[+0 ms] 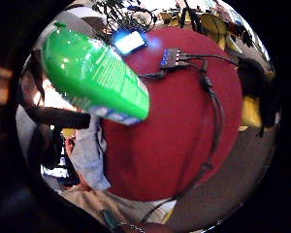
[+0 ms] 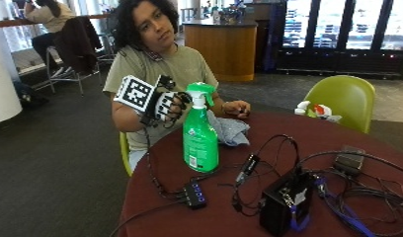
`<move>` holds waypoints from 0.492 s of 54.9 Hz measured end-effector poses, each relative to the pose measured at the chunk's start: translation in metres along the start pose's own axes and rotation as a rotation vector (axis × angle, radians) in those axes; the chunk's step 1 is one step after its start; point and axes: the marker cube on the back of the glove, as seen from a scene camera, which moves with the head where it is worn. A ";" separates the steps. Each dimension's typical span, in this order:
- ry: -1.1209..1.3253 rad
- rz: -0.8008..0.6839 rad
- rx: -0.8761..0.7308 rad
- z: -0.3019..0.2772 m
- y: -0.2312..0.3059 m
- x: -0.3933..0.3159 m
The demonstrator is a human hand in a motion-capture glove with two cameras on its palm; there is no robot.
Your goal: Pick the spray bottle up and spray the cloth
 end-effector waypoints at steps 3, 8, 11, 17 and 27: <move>0.031 -0.078 -0.063 -0.010 0.017 0.001; 0.093 -0.127 -0.143 -0.033 0.041 -0.002; 0.147 -0.154 -0.197 -0.049 0.051 -0.002; 0.239 -0.202 -0.233 -0.070 0.070 0.000; 0.532 -0.234 -0.282 -0.101 0.091 0.007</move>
